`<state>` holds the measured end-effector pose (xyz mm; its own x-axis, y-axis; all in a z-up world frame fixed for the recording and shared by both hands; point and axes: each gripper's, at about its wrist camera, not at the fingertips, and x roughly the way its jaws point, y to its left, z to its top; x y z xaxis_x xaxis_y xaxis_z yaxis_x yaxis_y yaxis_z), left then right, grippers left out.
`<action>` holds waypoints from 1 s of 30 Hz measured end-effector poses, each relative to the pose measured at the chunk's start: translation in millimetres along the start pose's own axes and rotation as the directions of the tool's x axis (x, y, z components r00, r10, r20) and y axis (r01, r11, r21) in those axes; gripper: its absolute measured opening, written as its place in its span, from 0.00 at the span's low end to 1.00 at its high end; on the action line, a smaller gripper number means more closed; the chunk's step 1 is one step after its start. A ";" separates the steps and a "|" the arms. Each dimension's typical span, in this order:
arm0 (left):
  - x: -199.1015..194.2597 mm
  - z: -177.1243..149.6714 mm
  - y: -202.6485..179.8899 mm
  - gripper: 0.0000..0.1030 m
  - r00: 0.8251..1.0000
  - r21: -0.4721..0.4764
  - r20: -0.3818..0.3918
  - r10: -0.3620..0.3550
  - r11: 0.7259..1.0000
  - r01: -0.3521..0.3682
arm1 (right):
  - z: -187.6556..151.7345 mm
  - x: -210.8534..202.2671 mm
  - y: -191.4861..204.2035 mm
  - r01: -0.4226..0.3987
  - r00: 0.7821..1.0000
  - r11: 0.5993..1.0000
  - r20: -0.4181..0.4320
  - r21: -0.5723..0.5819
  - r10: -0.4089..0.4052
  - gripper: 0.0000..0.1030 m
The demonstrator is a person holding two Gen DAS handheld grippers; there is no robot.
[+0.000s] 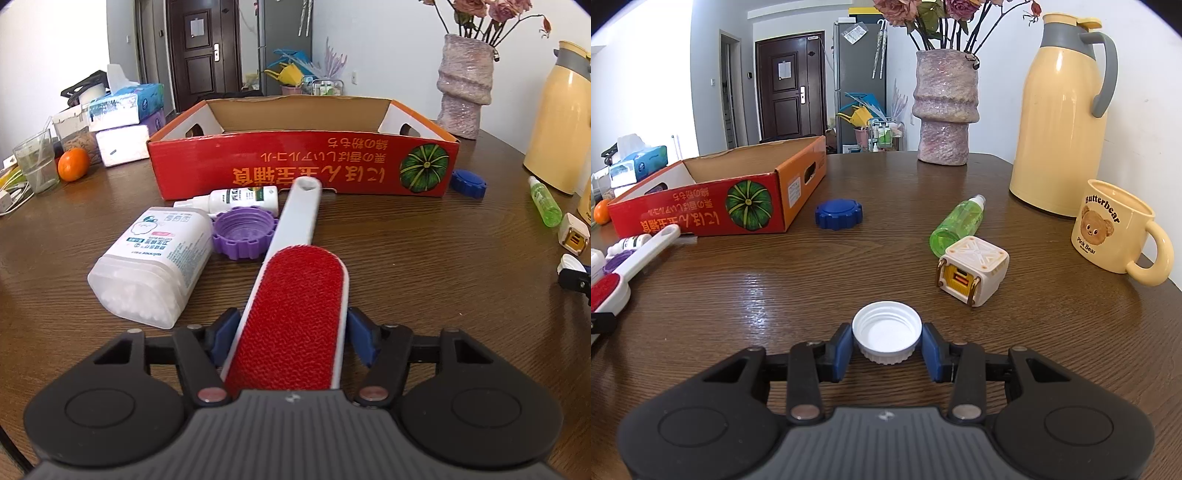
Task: Organize rigid objects
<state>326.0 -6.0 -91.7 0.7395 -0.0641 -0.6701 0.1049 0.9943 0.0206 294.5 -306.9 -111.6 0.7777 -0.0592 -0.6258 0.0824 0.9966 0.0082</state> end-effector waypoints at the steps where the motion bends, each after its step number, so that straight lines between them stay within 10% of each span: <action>1: -0.5 -0.4 -1.1 0.59 1.000 0.004 0.003 -0.001 1.000 0.001 | 0.0 0.0 0.0 0.000 1.000 1.000 0.000 0.000 0.000 0.38; 30: -23.1 -6.2 -7.7 0.55 0.997 0.015 0.079 -0.011 1.000 0.010 | -1.1 -6.5 8.3 0.019 0.999 1.000 0.032 -0.015 -0.019 0.38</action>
<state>304.0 -11.7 -81.0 0.7885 -0.0815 -0.6097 0.1222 0.9922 0.0254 289.4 -298.1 -108.4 0.7955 -0.0796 -0.6007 0.0880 0.9960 -0.0155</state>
